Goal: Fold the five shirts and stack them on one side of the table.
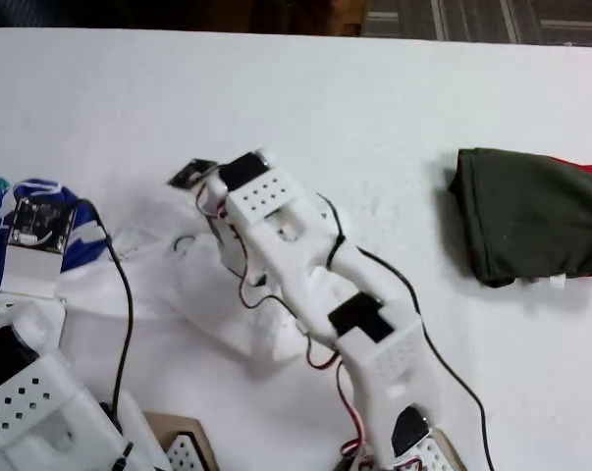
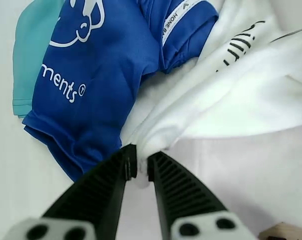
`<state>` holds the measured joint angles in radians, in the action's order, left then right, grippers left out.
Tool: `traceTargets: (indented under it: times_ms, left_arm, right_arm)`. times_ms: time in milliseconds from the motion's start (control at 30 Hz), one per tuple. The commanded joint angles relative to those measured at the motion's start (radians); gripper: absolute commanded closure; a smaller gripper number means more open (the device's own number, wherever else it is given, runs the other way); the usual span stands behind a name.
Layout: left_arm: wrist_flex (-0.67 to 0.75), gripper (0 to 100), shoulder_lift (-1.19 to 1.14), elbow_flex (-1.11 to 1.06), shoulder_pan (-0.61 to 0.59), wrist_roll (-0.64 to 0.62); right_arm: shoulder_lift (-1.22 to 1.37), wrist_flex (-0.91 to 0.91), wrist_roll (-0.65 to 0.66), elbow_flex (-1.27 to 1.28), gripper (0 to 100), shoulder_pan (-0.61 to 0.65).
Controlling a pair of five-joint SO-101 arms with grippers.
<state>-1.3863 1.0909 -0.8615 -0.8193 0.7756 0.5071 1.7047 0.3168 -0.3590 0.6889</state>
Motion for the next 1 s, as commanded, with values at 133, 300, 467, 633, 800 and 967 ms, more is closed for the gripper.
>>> traceTargets:
  times_ms: [133,300,467,633,800,967]
  left_arm:
    - [0.008,97,0.009,0.002,-0.012,0.011]
    - [0.011,97,0.009,0.002,-0.012,0.011]
    - [0.008,97,0.009,0.002,-0.012,0.011]
    - [0.006,97,0.009,0.002,-0.012,0.011]
    - [0.008,97,0.009,0.002,-0.012,0.011]
    - [0.008,97,0.009,0.002,-0.012,0.011]
  right_arm:
    - [0.054,0.001,-0.086,-0.086,79.0,-0.076]
    - [0.064,0.001,-0.084,-0.083,79.0,-0.111]
    - [0.077,-0.005,-0.083,-0.081,79.0,-0.113]
    - [0.122,-0.007,-0.089,-0.084,79.0,-0.102]
    - [0.140,-0.012,-0.091,-0.086,79.1,-0.097]
    - [0.140,-0.015,-0.086,-0.086,89.6,-0.101]
